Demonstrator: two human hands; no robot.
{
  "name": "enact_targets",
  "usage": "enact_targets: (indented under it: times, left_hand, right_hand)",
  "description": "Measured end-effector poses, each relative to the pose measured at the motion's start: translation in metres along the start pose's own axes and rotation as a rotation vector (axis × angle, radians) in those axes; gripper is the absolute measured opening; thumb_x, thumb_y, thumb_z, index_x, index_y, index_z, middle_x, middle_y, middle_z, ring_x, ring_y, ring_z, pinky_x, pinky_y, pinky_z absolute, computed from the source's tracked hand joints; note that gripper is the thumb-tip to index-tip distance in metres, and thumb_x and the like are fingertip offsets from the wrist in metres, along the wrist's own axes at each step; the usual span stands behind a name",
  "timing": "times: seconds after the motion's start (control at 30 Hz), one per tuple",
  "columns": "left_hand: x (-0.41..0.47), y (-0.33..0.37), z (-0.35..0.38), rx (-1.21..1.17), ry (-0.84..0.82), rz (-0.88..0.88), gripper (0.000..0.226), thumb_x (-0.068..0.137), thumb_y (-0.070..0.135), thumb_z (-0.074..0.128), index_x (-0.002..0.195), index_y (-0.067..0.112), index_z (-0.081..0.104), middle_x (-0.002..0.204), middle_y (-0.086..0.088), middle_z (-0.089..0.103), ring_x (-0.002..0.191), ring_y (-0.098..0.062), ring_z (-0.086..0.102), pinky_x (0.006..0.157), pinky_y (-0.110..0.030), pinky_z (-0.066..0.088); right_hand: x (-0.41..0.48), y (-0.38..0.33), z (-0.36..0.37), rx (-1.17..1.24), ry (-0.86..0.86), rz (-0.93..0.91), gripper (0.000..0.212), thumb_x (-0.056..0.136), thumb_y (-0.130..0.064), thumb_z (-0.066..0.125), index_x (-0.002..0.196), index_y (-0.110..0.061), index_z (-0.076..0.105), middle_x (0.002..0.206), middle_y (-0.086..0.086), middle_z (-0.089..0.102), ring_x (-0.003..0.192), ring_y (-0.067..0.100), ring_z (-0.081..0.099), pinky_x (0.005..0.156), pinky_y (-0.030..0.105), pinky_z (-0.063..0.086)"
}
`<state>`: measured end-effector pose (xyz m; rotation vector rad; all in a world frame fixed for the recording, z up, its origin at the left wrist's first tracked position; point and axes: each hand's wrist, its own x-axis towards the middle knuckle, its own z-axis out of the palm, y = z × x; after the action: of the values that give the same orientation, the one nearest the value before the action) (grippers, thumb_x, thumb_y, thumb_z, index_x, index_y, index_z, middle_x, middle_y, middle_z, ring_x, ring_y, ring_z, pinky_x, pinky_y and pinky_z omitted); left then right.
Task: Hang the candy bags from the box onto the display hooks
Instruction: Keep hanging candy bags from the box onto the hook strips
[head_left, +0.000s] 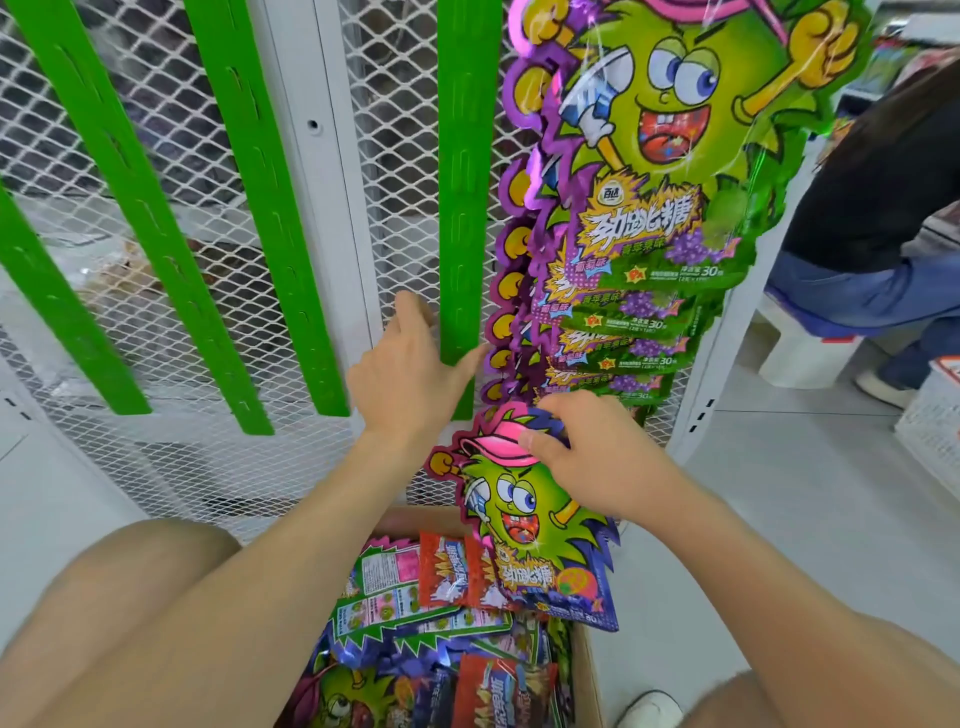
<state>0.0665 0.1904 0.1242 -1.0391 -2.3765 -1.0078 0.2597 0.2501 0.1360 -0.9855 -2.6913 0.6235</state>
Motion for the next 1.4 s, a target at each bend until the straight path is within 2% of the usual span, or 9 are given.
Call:
enact_targets:
  times: [0.13,0.4,0.5,0.67,0.83,0.97,1.1,1.2,1.4]
  left_hand:
    - [-0.005,-0.004,0.007,0.002,0.005,0.010,0.064,0.084,0.068,0.076,0.117,0.020,0.049,0.108,0.004,0.069,0.085,-0.030,0.071,0.062,-0.033,0.038]
    - [-0.011,-0.009,0.011,-0.062,0.112,0.038,0.066,0.078,0.041,0.091,0.123,0.011,0.053,0.124,-0.006,0.050,0.099,-0.025,0.062,0.053,-0.033,0.044]
    - [-0.014,-0.009,0.011,-0.160,0.101,0.030,0.067,0.080,0.024,0.091,0.131,0.009,0.049,0.128,-0.008,0.049,0.104,-0.025,0.062,0.062,-0.036,0.052]
    - [-0.015,-0.017,0.003,-0.367,0.061,-0.018,0.061,0.080,0.011,0.089,0.126,0.009,0.049,0.121,-0.004,0.053,0.099,-0.004,0.046,0.081,-0.019,0.042]
    - [-0.013,-0.034,-0.019,-0.405,-0.225,-0.088,0.030,0.084,0.045,0.086,0.098,0.023,0.072,0.080,0.014,0.070,0.070,-0.012,0.065,0.061,-0.029,0.049]
    - [-0.016,-0.058,-0.034,-0.454,-0.505,-0.052,0.059,0.084,0.072,0.071,0.084,0.013,0.075,0.062,-0.007,0.066,0.055,-0.029,0.056,0.055,-0.035,0.049]
    - [-0.020,-0.064,-0.058,-0.350,-0.703,0.071,0.056,0.098,0.055,0.064,0.075,0.004,0.056,0.054,-0.004,0.034,0.046,-0.011,0.026,0.046,-0.026,0.021]
    - [-0.028,-0.065,-0.068,-0.247,-0.772,0.115,0.047,0.105,0.043,0.058,0.072,0.014,0.042,0.055,0.005,0.033,0.045,-0.008,0.027,0.043,-0.025,0.026]
    - [-0.032,-0.074,-0.081,-0.360,-0.765,-0.005,0.058,0.100,0.053,0.062,0.066,0.009,0.047,0.052,0.006,0.031,0.045,-0.010,0.027,0.046,-0.027,0.020]
  right_hand:
    - [0.002,0.004,0.006,-0.007,-0.007,-0.022,0.034,0.103,-0.045,0.060,0.081,-0.019,0.056,0.067,0.003,0.057,0.069,0.018,0.051,0.070,0.046,0.055]
    - [0.006,0.004,0.007,-0.005,-0.007,-0.056,0.034,0.103,-0.044,0.060,0.079,-0.020,0.055,0.067,0.000,0.055,0.066,0.013,0.048,0.064,0.041,0.049]
    - [0.005,0.003,0.008,-0.006,-0.014,-0.067,0.035,0.103,-0.043,0.060,0.077,-0.021,0.052,0.066,-0.002,0.052,0.065,0.010,0.044,0.064,0.041,0.046]
    - [0.006,0.003,0.009,0.015,-0.022,-0.079,0.035,0.103,-0.042,0.061,0.075,-0.022,0.052,0.063,-0.002,0.053,0.061,0.012,0.047,0.059,0.037,0.040]
    - [0.006,-0.002,0.006,0.081,-0.071,-0.120,0.030,0.102,-0.041,0.064,0.082,-0.018,0.064,0.072,0.010,0.064,0.063,0.021,0.056,0.058,0.025,0.030]
    - [0.009,-0.005,0.010,0.171,-0.108,-0.167,0.033,0.100,-0.035,0.069,0.076,-0.014,0.061,0.069,0.016,0.059,0.059,0.012,0.042,0.057,0.031,0.033]
    - [0.009,-0.010,0.021,0.247,-0.176,-0.200,0.035,0.100,-0.035,0.068,0.079,-0.007,0.063,0.071,0.021,0.055,0.062,0.011,0.039,0.059,0.037,0.037]
    - [0.006,-0.018,0.032,0.243,-0.220,-0.217,0.030,0.101,-0.037,0.066,0.087,-0.010,0.070,0.075,0.013,0.065,0.061,0.018,0.052,0.062,0.039,0.049]
    - [0.002,-0.033,0.051,0.324,-0.115,-0.174,0.038,0.098,-0.050,0.062,0.085,-0.014,0.069,0.073,0.014,0.064,0.063,0.013,0.048,0.064,0.038,0.045]
